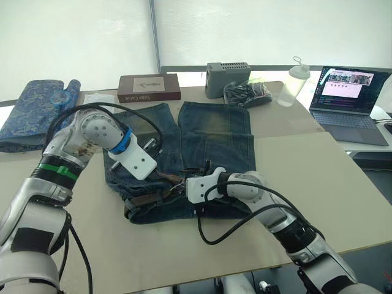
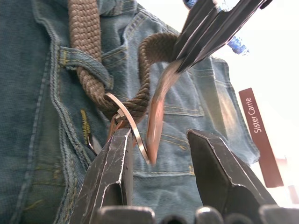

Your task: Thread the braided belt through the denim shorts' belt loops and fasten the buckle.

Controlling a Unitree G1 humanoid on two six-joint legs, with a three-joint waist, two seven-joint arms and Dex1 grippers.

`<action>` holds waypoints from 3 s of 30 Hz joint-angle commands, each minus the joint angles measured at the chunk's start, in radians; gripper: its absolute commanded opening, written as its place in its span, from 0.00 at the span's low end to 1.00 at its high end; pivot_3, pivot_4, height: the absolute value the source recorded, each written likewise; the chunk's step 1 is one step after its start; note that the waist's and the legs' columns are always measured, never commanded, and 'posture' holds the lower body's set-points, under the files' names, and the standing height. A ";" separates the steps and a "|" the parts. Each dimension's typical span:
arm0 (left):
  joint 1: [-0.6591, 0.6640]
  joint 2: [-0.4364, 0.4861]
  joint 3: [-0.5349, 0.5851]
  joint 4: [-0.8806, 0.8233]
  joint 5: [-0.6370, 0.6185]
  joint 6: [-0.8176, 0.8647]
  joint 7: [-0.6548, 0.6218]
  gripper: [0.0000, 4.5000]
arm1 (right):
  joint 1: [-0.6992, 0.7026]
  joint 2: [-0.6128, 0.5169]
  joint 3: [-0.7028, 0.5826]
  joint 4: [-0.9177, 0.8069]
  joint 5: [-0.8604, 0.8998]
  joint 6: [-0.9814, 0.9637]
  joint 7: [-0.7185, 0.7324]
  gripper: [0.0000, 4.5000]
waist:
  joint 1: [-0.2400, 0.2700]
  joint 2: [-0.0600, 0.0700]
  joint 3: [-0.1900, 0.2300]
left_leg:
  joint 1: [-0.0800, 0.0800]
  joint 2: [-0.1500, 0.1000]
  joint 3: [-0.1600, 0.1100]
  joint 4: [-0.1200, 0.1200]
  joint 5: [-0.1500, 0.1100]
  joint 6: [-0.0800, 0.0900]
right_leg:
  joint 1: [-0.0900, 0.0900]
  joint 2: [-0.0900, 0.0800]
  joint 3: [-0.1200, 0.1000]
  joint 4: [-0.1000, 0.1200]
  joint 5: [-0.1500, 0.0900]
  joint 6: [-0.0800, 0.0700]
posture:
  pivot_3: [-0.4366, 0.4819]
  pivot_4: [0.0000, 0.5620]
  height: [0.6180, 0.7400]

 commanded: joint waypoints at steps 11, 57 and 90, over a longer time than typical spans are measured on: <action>-0.134 -0.059 -0.049 0.137 0.033 -0.143 -0.030 0.00 | -0.020 0.000 -0.019 -0.046 0.000 -0.013 -0.005 0.45 | 0.000 0.000 0.000 | 0.000 0.000 0.000 0.000 0.000 0.000 | 0.000 0.000 0.000 0.000 0.000 0.000 | 0.48 0.27 1.00; 0.301 -0.142 -0.004 -0.450 0.028 0.446 0.168 0.00 | 0.256 -0.250 -0.321 -0.495 0.372 0.633 0.209 0.76 | 0.028 0.000 0.000 | -0.003 -0.001 -0.003 0.009 -0.002 0.003 | 0.002 -0.001 0.001 0.001 0.001 0.003 | 0.48 0.27 1.00; 0.359 -0.248 -0.028 -0.588 -0.002 0.729 0.178 0.00 | 0.288 -0.258 -0.196 -0.506 0.399 0.665 0.220 0.13 | 0.029 0.000 0.000 | 0.007 -0.001 -0.006 0.008 -0.002 0.004 | 0.016 0.000 0.000 -0.005 -0.003 0.010 | 0.48 0.27 1.00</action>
